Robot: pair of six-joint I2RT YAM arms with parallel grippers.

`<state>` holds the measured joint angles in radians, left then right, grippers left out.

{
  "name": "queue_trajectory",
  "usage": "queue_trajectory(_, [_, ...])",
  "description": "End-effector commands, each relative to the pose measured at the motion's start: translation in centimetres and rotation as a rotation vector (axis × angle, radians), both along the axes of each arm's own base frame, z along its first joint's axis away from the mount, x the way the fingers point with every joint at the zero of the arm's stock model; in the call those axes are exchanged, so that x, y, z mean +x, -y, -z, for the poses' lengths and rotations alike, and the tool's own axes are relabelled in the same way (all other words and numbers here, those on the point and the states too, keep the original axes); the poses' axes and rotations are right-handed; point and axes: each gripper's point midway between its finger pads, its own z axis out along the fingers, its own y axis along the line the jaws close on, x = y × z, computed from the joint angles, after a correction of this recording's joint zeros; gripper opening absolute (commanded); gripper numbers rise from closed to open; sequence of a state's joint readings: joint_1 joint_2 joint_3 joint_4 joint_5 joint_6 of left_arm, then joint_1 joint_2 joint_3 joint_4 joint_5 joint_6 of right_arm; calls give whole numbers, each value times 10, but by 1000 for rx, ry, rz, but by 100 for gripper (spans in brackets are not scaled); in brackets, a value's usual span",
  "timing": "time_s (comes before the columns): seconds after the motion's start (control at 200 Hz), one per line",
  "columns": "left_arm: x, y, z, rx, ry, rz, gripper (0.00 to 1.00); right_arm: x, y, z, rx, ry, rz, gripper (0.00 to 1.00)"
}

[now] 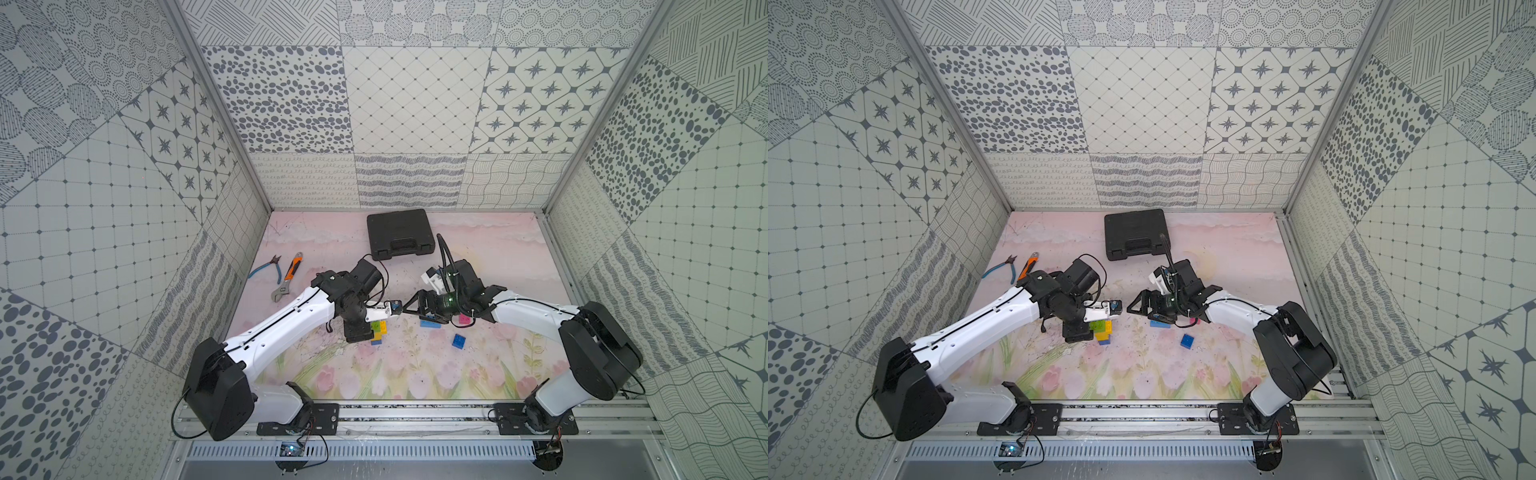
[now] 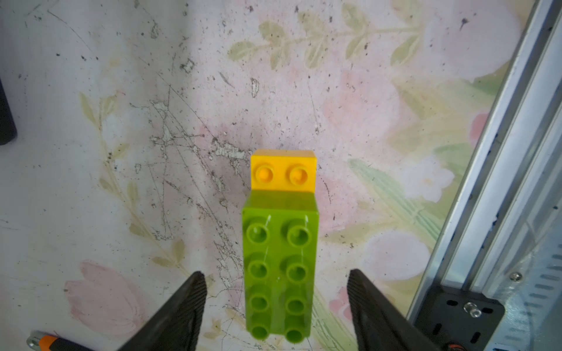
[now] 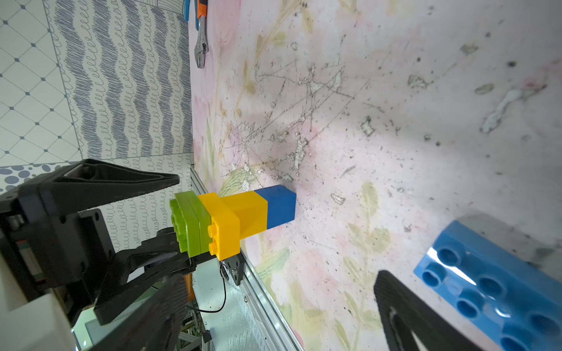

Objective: Assemble a spoon with lego
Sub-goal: Assemble the lego brick with the lego brick.

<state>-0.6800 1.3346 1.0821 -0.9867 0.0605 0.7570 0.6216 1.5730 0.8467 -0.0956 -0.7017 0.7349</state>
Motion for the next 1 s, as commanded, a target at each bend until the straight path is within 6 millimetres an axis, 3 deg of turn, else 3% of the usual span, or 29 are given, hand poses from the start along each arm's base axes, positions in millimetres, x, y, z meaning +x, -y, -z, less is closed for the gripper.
queue_trajectory(0.0, [7,3,-16,-25,51,-15,82,5,-1,-15,8,57,-4,98])
queue_trajectory(0.12, [12,11,-42,-111,111,-31,86,9,17,-17,-31,74,27,98])
queue_trajectory(0.3, [23,27,-107,-371,274,-124,88,10,62,-15,-212,116,82,98])
queue_trajectory(0.35, [20,33,-120,-453,267,-154,94,7,75,-9,-297,118,88,98])
queue_trajectory(0.445, [29,28,-145,-596,296,-383,97,1,95,-3,-418,126,83,98])
queue_trajectory(0.525, [34,14,-150,-680,296,-599,97,-3,105,-2,-483,144,76,98])
queue_trajectory(0.645, [33,-19,-138,-716,269,-939,97,-8,103,-7,-526,209,16,98])
queue_trajectory(0.765, [17,-51,-128,-821,234,-1207,97,-4,95,-19,-552,313,-57,98])
queue_trajectory(0.895, [-6,-72,-125,-962,188,-1329,98,5,92,-34,-592,404,-115,98])
queue_trajectory(0.995, [-18,-76,-119,-982,138,-1362,98,14,110,-33,-723,337,-51,98])
